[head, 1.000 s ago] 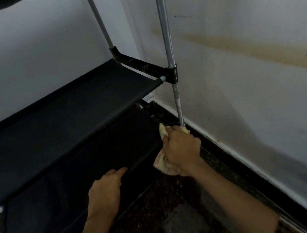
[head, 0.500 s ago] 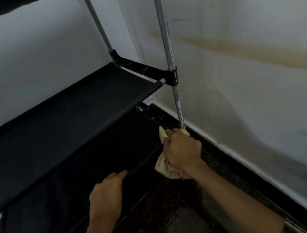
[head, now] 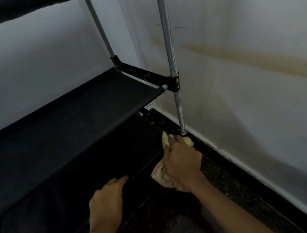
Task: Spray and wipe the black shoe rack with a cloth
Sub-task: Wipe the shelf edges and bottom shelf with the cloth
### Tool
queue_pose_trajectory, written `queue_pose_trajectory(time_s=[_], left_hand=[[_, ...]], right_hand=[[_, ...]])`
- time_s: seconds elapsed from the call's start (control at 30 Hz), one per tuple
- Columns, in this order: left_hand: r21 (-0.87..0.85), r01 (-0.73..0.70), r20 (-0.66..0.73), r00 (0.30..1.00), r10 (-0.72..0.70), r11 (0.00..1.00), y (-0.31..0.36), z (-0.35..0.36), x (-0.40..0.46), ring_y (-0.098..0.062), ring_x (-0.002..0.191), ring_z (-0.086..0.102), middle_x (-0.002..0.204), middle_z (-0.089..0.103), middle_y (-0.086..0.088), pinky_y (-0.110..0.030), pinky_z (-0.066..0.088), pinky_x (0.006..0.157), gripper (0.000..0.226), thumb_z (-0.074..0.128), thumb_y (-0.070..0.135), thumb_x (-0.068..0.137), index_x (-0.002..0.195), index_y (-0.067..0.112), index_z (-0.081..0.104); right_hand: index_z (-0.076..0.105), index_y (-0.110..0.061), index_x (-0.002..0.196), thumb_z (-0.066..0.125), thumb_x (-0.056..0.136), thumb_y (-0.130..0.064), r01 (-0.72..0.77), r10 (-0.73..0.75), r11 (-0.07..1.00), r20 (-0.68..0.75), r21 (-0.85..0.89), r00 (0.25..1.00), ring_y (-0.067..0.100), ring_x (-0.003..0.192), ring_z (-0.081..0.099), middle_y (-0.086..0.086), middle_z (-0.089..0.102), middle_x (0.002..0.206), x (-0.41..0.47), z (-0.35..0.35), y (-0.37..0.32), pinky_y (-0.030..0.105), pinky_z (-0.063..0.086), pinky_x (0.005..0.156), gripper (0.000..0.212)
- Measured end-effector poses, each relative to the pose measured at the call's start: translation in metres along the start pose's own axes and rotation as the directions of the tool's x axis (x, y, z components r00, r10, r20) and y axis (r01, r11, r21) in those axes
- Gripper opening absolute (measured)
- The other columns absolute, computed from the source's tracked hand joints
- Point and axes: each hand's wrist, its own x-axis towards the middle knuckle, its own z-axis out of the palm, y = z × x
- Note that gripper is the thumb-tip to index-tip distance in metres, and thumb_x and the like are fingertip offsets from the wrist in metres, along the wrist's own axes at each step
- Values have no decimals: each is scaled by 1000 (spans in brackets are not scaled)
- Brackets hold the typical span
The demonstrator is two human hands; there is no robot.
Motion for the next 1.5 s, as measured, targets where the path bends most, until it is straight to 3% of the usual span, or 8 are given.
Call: queue_pose_trajectory(time_s=[0.2,0.43,0.53,0.77,0.93,1.2,1.37,1.5], left_hand=[[46,21,3,1000,-22,999,3,0,-1,-11,100,61,125,50,15,-24,50,78,52,41,23,95,139,48,29],[2,-19,20,1000,19,1000,-1,1,-6,-6,96,60,125,50,14,-23,53,78,53,44,22,96,142,44,29],[17,-36,44,998,36,999,-2,1,-8,-6,103,57,133,45,13,-23,51,84,61,48,21,94,145,41,21],[-36,2,64,998,1,999,-4,9,-16,-9,113,55,139,44,11,-23,48,88,43,41,27,97,140,33,37],[-91,-33,144,989,46,995,-26,12,-38,-10,143,19,157,14,11,-28,26,114,60,40,21,96,149,33,16],[-12,197,136,972,-194,980,-99,9,-121,-14,144,17,157,13,10,-40,24,115,47,45,14,94,140,26,42],[-21,354,235,911,-340,935,-135,26,-176,-18,136,36,154,26,5,-38,32,110,44,44,16,93,136,27,46],[-87,447,245,876,-415,890,-151,50,-206,-23,117,55,139,48,1,-37,47,92,35,42,18,93,126,28,53]], right_hand=[[36,-27,141,33,98,-33,367,-361,930,235,21,903,24,116,50,-8,33,144,-38,18,-21,33,36,85,43],[40,-25,137,29,100,-34,157,-147,983,102,-96,984,22,112,52,-7,42,136,2,-9,6,30,37,76,40],[38,-23,139,30,99,-33,176,-166,980,109,-92,980,22,112,52,-6,39,138,-9,-9,0,31,42,80,42],[29,-22,146,34,98,-30,469,-451,882,379,50,808,25,118,47,-1,31,146,-73,30,-48,35,41,91,49],[31,-26,145,30,100,-34,475,-436,880,433,20,789,23,121,46,-5,33,145,-75,27,-30,32,37,93,45],[31,-33,143,30,99,-42,518,-362,850,609,-94,705,19,128,41,-10,33,145,-104,14,34,35,41,95,45],[26,-37,144,26,99,-46,570,-398,817,629,-89,668,18,131,39,-15,26,149,-121,23,25,36,41,98,46],[33,-40,141,32,99,-44,669,-500,742,632,-40,592,24,126,42,-12,14,153,-132,47,-6,35,41,95,42]])
